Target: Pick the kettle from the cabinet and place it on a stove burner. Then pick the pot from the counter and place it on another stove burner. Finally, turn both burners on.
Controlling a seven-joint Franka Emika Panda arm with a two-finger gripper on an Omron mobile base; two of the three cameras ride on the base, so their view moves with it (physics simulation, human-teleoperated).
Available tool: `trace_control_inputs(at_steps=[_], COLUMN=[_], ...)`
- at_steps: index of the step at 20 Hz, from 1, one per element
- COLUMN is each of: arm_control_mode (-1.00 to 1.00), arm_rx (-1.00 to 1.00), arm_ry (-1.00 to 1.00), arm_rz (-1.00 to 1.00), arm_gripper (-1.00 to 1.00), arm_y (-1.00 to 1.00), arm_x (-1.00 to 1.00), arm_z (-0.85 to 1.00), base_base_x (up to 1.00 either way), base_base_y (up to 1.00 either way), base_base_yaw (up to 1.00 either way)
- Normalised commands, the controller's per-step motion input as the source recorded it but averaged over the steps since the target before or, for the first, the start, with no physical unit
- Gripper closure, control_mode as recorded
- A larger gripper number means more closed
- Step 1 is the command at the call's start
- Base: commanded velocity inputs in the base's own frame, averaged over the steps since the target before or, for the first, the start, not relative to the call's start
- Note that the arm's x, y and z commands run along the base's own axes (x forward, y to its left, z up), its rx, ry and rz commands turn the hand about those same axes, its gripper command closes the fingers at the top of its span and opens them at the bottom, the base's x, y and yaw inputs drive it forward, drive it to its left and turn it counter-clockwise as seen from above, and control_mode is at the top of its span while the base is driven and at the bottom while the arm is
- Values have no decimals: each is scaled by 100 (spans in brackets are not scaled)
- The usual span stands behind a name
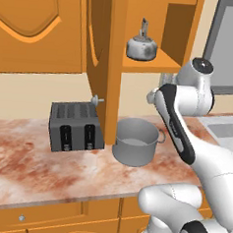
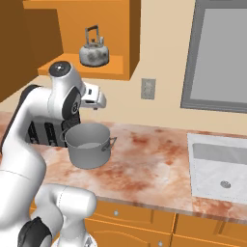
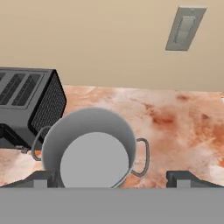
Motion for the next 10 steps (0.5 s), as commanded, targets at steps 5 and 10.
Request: trace_control_inputs(at_steps=[5, 10], arm_control_mode=[-100, -100], arm_rx=[0, 0], arm_ry=[-15, -11], arm_rz=[0, 0], arm_gripper=[-100, -100], arm_y=[0, 0], arm_x=[0, 0], arm_z=[14, 15], base_base_x=[0, 0], base_base_y=[0, 0], base_base_yaw=[0, 0])
